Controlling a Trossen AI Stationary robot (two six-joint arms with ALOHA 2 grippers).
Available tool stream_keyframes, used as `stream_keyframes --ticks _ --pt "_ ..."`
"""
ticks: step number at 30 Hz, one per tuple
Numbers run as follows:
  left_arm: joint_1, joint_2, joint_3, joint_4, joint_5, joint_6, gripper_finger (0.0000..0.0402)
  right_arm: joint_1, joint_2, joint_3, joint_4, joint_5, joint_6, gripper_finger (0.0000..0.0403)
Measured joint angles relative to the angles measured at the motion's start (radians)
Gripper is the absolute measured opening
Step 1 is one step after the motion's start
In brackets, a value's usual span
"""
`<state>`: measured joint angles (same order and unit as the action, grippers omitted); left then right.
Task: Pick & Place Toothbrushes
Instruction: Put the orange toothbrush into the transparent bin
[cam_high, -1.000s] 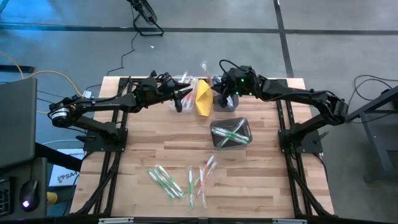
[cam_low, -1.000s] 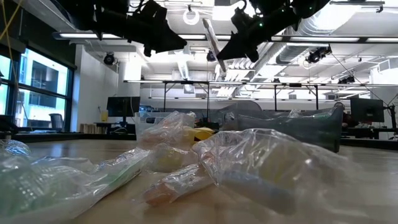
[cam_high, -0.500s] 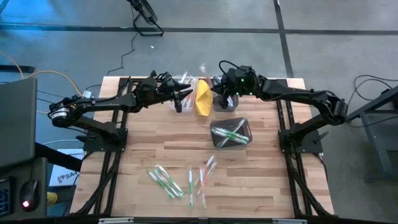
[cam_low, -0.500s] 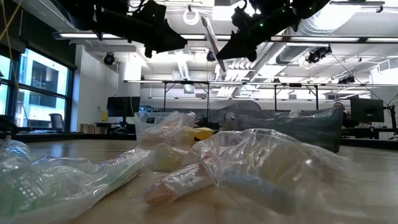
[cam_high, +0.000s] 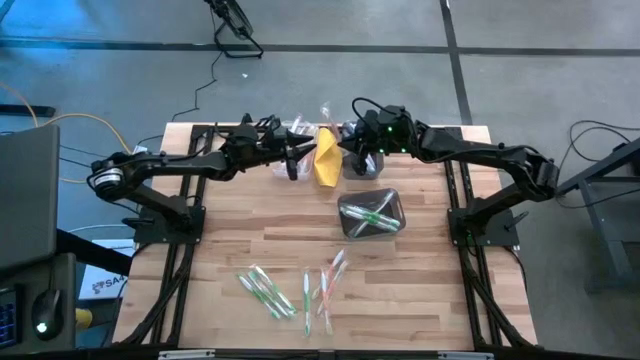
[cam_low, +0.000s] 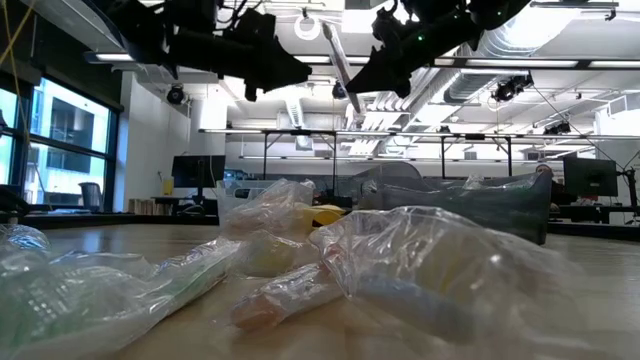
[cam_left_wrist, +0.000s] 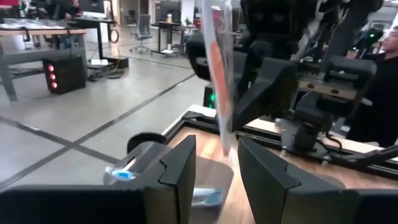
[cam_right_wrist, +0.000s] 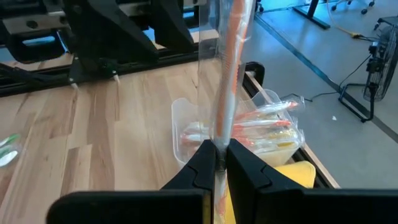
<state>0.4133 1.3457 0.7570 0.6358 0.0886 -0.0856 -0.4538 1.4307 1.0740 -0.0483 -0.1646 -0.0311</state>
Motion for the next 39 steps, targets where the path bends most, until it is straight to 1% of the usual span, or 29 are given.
stream_keyframes --ticks 3,6,11,15,20,23,33,37,39 --pt "0.012 0.002 0.0 0.038 0.005 0.002 0.0116 0.0 0.0 0.0 0.0 0.0 0.0 0.0013" --pt "0.023 0.001 0.0 0.053 0.046 0.0 0.0116 0.0 0.0 0.0 0.0 -0.003 0.0 0.0013" --pt "0.035 0.001 0.0 0.069 0.084 -0.01 0.0116 0.0 0.0 0.0 0.031 -0.057 0.0 0.0013" --pt "0.032 0.001 0.0 0.073 0.107 -0.009 0.0116 0.007 0.036 0.0 0.099 -0.105 0.001 0.0013" --pt "0.032 0.001 0.0 0.072 0.108 -0.01 0.0116 0.026 0.1 0.0 0.18 -0.109 0.0 0.0012" --pt "0.032 0.001 0.0 0.072 0.108 -0.009 0.0116 0.037 0.118 0.0 0.204 -0.132 0.0 0.0013" --pt "0.032 0.001 0.0 0.072 0.109 0.002 0.0116 0.055 0.132 0.0 0.229 -0.128 -0.019 0.0013" --pt "0.032 0.001 0.0 0.072 0.17 0.002 0.0116 0.055 0.158 0.0 0.251 -0.126 -0.019 0.0013" --pt "0.032 0.001 -0.002 0.071 0.172 0.002 0.0116 0.055 0.17 0.0 0.257 -0.131 -0.019 0.0013"
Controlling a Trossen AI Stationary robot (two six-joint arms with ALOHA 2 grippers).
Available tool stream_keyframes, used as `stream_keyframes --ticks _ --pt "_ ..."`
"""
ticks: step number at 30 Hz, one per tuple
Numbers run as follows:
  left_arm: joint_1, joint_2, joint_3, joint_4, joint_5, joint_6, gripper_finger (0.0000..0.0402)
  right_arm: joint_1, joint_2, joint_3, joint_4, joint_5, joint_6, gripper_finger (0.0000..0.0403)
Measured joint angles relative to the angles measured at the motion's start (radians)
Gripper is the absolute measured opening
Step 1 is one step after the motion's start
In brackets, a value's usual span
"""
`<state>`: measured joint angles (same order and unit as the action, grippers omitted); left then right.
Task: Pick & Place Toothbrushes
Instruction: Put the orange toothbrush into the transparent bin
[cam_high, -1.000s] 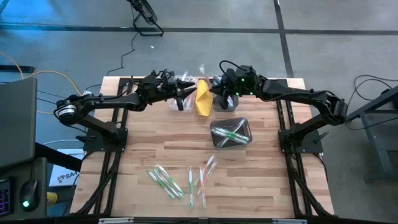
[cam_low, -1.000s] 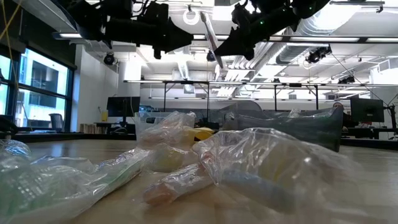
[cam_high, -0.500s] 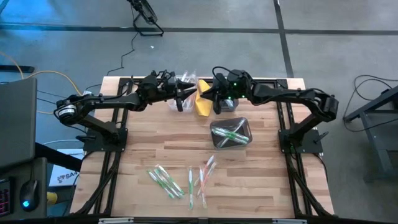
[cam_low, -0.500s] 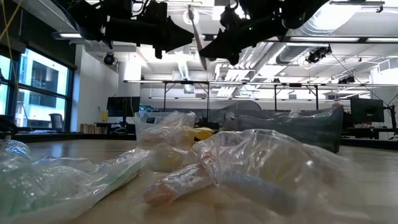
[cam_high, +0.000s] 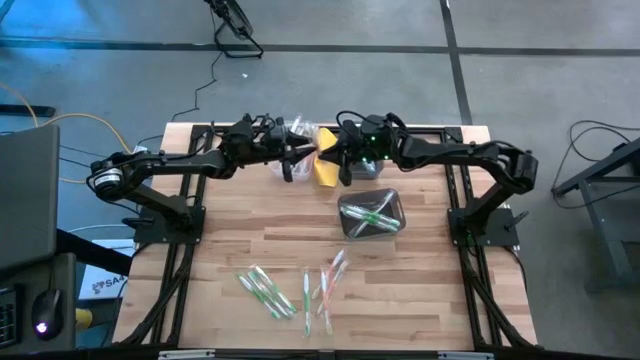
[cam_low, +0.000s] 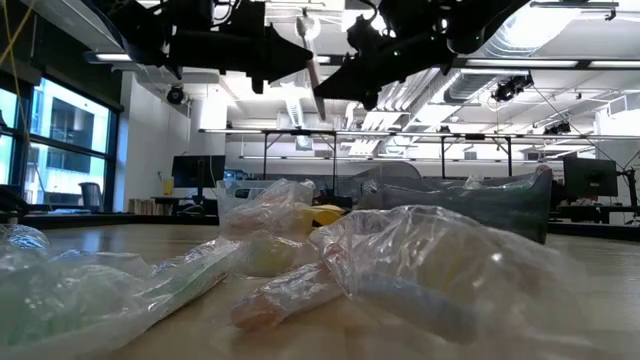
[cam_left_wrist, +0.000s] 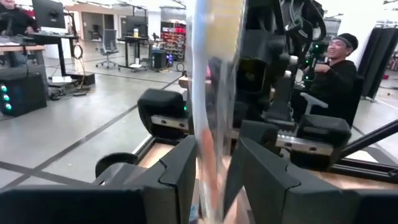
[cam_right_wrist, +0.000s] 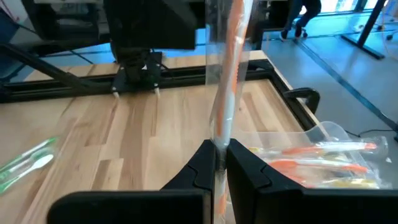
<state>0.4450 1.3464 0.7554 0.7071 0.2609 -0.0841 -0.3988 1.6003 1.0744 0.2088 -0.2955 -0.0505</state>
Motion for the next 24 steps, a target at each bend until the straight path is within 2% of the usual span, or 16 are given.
stream_keyframes --ticks 12,15,20,24 --pt "0.0 0.0 0.0 0.009 -0.002 -0.003 0.0113 0.009 0.03 0.0 0.033 -0.024 0.0 0.0013" --pt "0.0 0.0 0.0 0.01 -0.002 -0.007 0.009 0.009 0.03 0.0 0.036 -0.022 0.0 0.0013" --pt "0.0 0.0 0.0 0.009 -0.003 -0.018 0.0024 0.009 0.03 0.0 0.036 -0.021 -0.006 0.0013" --pt "0.0 0.0 0.001 0.008 -0.004 -0.034 0.0018 0.009 0.03 0.0 0.033 -0.019 -0.006 0.0013"
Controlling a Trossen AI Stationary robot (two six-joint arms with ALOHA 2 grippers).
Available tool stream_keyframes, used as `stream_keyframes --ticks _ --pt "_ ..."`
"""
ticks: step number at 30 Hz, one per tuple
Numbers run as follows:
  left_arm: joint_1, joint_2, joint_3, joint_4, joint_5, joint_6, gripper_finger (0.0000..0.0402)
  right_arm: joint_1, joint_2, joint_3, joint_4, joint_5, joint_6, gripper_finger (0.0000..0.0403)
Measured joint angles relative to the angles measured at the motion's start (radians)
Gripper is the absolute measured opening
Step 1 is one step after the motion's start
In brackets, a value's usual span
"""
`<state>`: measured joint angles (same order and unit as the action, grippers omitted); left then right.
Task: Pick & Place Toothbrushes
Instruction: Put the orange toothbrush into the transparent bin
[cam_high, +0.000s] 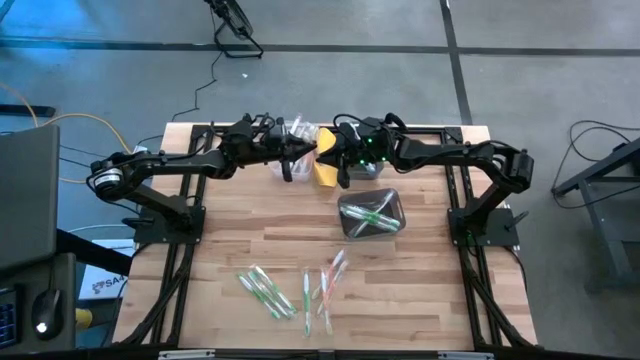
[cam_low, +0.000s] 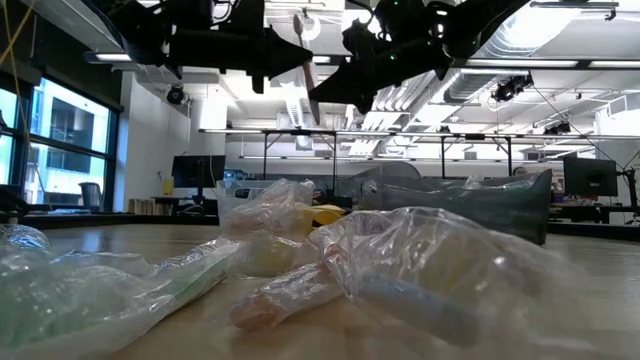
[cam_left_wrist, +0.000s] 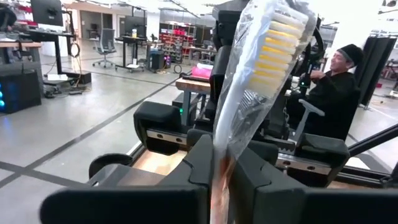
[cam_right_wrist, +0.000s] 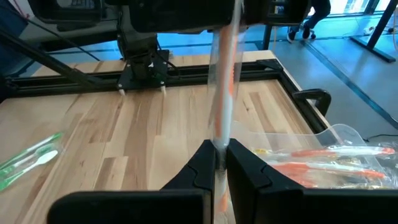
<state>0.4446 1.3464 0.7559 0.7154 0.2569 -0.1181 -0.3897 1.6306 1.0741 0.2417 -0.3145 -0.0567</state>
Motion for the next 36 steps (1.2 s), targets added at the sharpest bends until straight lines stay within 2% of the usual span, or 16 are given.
stream_keyframes --ticks 3,10,25,29,36 --pt "0.0 0.0 0.001 -0.011 -0.003 -0.014 0.0027 0.0 0.0 0.0 -0.002 -0.002 0.001 0.0016" --pt "0.0 -0.001 0.001 -0.03 -0.005 -0.017 0.0014 0.0 0.0 0.0 -0.002 0.0 0.007 0.0045" --pt "0.001 -0.001 0.001 -0.054 -0.019 0.008 0.0014 -0.001 -0.003 0.0 -0.01 0.002 0.001 0.0059" --pt "0.01 -0.001 0.001 -0.067 -0.066 0.018 0.0014 -0.017 -0.05 0.0 -0.116 0.015 -0.042 0.0103" --pt "0.107 -0.008 0.0 -0.17 -0.123 -0.027 0.0014 -0.044 -0.191 0.0 -0.365 0.263 -0.071 0.0205"
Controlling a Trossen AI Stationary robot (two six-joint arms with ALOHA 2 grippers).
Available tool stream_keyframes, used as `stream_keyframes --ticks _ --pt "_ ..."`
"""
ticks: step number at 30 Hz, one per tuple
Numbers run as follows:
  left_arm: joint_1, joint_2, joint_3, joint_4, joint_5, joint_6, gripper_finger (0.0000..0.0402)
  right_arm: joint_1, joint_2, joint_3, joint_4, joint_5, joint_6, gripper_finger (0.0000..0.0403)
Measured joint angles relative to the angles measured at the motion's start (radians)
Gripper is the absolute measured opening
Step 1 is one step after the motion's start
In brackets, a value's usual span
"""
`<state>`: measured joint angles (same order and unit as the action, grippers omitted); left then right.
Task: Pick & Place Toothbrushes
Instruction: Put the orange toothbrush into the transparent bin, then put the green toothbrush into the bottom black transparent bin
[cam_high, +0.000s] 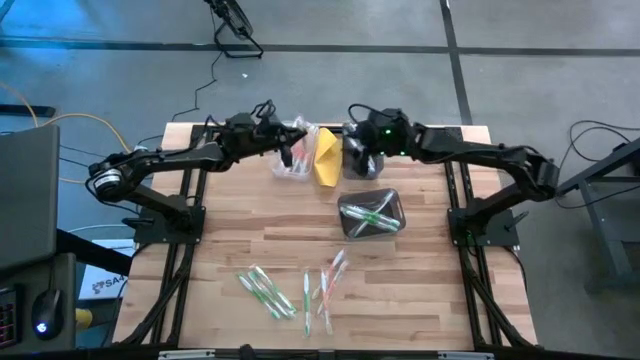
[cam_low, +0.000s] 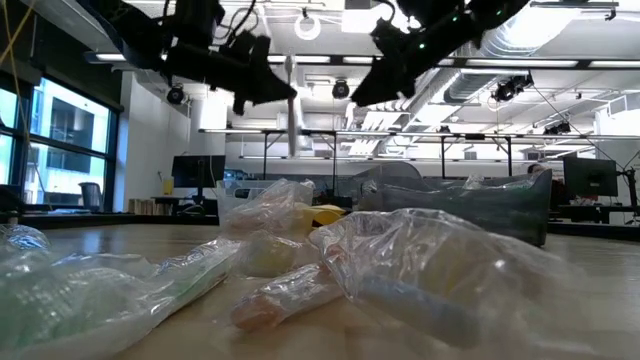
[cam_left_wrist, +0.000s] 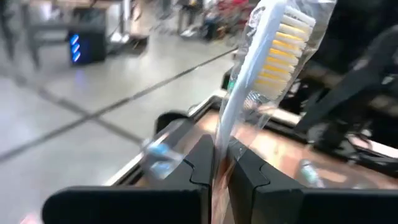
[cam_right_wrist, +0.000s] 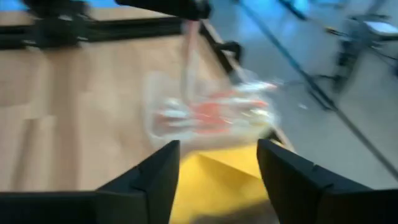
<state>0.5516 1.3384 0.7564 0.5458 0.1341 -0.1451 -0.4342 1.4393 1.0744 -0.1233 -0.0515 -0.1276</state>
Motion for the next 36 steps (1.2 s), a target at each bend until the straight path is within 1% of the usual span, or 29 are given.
stream_keyframes --ticks 2,5,9,15,18,20,26,30,33,36 --pt "0.032 0.0 0.0 -0.048 -0.009 -0.046 0.0014 -0.01 -0.034 0.0 -0.049 0.064 0.005 0.0219" --pt "0.066 0.0 0.0 -0.143 -0.032 -0.115 0.0014 -0.02 -0.052 0.0 -0.074 0.11 0.026 0.0226" --pt "0.086 0.0 0.0 -0.256 -0.083 -0.163 0.0014 -0.036 -0.054 0.0 -0.081 0.111 0.049 0.0226" --pt "0.09 0.0 0.0 -0.383 -0.086 -0.241 0.0014 -0.04 -0.041 0.0 -0.085 0.103 0.053 0.0226" --pt "0.09 0.0 0.0 -0.4 -0.095 -0.253 0.0021 -0.039 -0.041 0.0 -0.083 0.101 0.053 0.0226" --pt "0.09 0.0 0.0 -0.397 -0.118 -0.253 0.0041 -0.039 -0.041 0.0 -0.084 0.101 0.053 0.0226" --pt "0.09 0.012 0.0 -0.404 -0.126 -0.245 0.0139 -0.04 -0.041 0.0 -0.084 0.102 0.053 0.0226" --pt "0.09 0.039 0.0 -0.408 -0.124 -0.244 0.0194 -0.04 -0.041 0.0 -0.084 0.102 0.052 0.0226" --pt "0.09 0.054 0.0 -0.406 -0.124 -0.244 0.0218 -0.04 -0.041 0.0 -0.084 0.102 0.052 0.0226" --pt "0.09 0.06 0.0 -0.369 -0.124 -0.244 0.0225 -0.04 -0.041 0.0 -0.084 0.102 0.052 0.0226"
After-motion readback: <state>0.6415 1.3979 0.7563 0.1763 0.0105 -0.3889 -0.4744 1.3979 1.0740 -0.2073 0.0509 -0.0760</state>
